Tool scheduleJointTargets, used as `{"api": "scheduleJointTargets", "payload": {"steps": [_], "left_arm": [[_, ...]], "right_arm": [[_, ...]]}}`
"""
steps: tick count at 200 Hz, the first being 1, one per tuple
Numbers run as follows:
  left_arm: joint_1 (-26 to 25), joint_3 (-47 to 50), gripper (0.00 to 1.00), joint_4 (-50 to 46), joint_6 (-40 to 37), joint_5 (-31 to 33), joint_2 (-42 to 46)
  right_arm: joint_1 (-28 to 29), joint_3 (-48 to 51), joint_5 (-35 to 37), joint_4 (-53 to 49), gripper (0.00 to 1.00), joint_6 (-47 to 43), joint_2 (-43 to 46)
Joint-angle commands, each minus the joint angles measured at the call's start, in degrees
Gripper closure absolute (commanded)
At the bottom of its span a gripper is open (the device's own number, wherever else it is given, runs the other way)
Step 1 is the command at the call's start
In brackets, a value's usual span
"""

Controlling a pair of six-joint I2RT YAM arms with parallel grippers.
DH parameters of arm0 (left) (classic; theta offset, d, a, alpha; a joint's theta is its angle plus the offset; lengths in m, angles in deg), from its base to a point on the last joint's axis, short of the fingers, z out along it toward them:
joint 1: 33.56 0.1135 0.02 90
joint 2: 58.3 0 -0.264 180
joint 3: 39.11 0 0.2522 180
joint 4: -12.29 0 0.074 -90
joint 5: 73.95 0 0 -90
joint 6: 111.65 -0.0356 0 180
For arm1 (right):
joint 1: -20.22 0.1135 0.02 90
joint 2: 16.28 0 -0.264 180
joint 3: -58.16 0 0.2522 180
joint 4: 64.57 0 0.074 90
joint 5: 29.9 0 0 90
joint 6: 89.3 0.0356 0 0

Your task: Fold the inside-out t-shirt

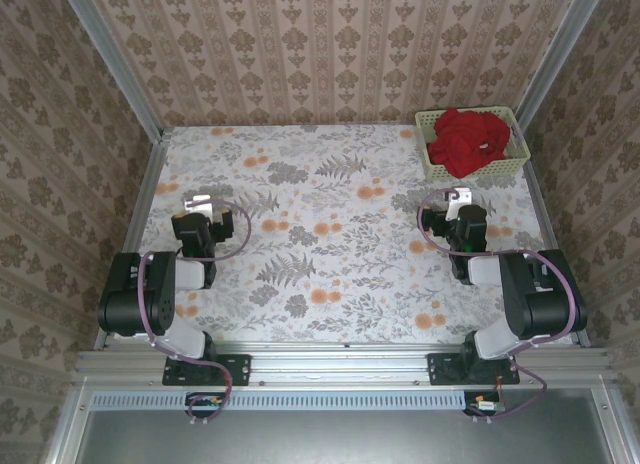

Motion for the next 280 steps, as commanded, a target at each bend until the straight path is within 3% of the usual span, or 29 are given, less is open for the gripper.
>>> {"api": "scheduleJointTargets", "payload": {"steps": [1,28,41,52,65,81,107,119,127,140,172,185,210,241,280], "left_arm": [[-1.40,1.48,0.00,4.03,-0.53,2.55,2.46],[-7.61,6.30,0.00,4.02,-5.74,8.66,13.80],[-11.06,6.04,0.00,-2.35,-6.49,11.92,21.24],[-12.71,4.55,0.00,-10.82,-4.02,10.94,27.87],[-13.03,1.67,0.00,-21.37,1.86,7.94,34.13],[-13.12,-2.65,0.00,-33.22,10.55,7.89,38.92],[-12.50,-8.43,0.00,-54.87,28.19,19.68,44.26],[-10.66,-11.08,0.00,-68.31,40.89,23.50,45.93],[-8.68,-11.83,0.00,-72.17,44.44,21.67,47.02],[-4.36,-10.34,0.00,-69.61,39.75,8.50,49.27],[-1.98,-4.79,0.00,-62.08,37.93,-2.76,54.20],[-1.85,-7.26,0.00,-65.90,35.68,-7.16,53.02],[-2.64,-15.45,0.00,-72.60,33.74,-12.07,44.14],[-12.98,-18.30,0.00,-71.21,31.76,-7.68,41.46],[-26.30,-20.18,0.00,-69.90,29.02,-2.00,38.90]], "right_arm": [[-0.25,0.36,-2.62,1.43,0.00,-0.65,2.00],[1.06,2.14,-1.61,-5.81,0.00,-1.45,14.05],[2.20,1.95,-1.91,-11.90,0.00,-1.60,20.58],[2.98,1.08,-2.88,-17.68,0.00,-1.13,26.35],[3.35,-0.72,-3.06,-25.05,0.00,2.87,32.60],[3.35,-4.38,3.16,-36.02,0.00,11.48,38.69],[3.09,-10.07,19.00,-56.37,0.00,31.26,44.35],[2.24,-10.47,20.40,-60.44,0.00,34.88,46.03],[1.42,-9.62,16.77,-59.32,0.00,33.79,47.11],[0.49,-8.54,10.45,-56.59,0.00,32.06,47.84],[0.28,-13.38,3.00,-55.76,0.00,28.84,42.61],[0.94,-17.31,-1.18,-54.12,0.00,27.51,37.53],[6.98,-28.46,4.25,-56.50,0.00,23.84,26.82],[10.46,-40.58,11.62,-59.21,0.00,19.32,14.52],[7.69,-54.72,23.57,-65.80,0.00,14.38,-0.54]]}}
